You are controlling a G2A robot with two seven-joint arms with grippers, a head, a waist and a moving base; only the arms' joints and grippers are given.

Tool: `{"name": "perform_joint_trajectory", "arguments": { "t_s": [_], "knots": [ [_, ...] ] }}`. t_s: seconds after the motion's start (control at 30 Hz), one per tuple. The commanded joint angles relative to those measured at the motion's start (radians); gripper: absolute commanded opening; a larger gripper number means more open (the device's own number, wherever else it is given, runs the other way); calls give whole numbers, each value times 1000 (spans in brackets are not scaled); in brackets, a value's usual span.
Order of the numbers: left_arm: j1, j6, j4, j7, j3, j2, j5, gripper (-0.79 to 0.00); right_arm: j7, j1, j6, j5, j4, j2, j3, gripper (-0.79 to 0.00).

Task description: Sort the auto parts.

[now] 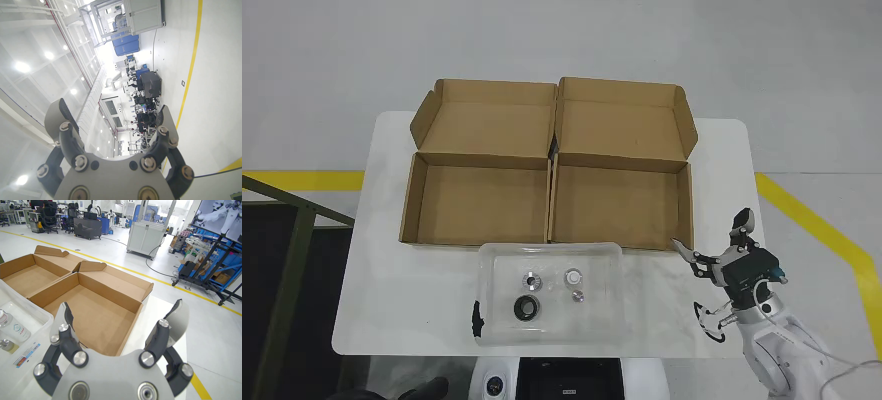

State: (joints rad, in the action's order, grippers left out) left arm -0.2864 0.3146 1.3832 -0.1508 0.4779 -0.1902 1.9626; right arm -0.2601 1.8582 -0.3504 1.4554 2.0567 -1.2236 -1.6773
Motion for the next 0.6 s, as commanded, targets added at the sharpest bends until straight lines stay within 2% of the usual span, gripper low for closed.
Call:
{"name": "perform_joint_trajectory", "arguments": {
  "t_s": [0.0,0.57],
  "knots": [
    [0,0,0,0,0,0,0,0,0,0,0,0,0,0,0,-1],
    [0,0,0,0,0,0,0,0,14,-4,-2,3,-1,0,4,0]
  ]
}}
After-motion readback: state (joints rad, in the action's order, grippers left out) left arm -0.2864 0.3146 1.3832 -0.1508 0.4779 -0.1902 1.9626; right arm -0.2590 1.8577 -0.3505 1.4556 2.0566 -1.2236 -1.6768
